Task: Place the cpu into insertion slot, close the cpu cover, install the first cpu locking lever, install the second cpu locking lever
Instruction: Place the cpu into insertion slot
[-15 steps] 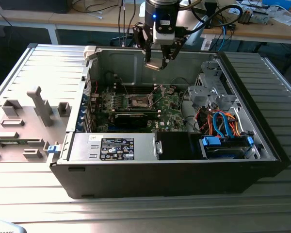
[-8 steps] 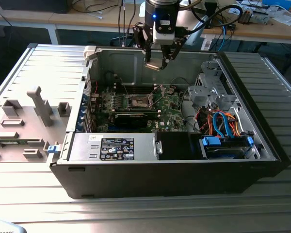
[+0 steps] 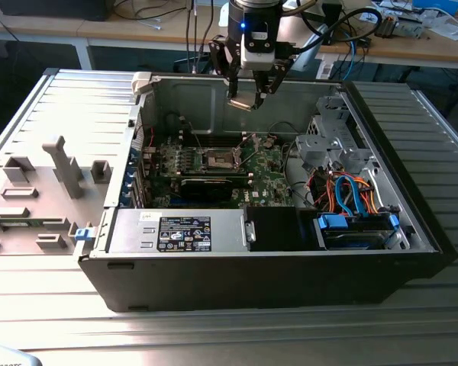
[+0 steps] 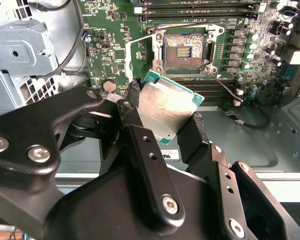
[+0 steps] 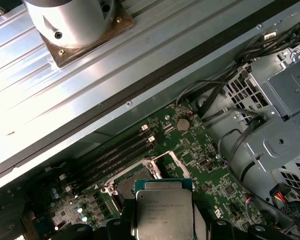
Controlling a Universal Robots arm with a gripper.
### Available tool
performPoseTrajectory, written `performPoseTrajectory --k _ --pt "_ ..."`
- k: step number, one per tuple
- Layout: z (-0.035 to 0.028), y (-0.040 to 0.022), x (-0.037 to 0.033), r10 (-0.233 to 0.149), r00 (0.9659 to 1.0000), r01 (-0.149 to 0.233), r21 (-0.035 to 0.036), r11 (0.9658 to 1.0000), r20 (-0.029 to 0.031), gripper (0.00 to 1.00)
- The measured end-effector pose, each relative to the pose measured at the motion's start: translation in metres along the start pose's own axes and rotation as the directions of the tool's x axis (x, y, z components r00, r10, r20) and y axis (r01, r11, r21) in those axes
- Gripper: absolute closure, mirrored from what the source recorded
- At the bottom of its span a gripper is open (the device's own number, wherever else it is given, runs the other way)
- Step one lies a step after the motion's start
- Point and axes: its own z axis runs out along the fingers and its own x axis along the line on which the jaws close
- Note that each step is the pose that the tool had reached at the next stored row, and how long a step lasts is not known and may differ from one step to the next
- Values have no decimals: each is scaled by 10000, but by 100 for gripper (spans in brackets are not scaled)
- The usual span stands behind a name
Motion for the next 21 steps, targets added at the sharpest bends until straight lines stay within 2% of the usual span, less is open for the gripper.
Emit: performPoseTrajectory --k 21 --pt "1 0 0 87 10000 -87 -2 10000 8 45"
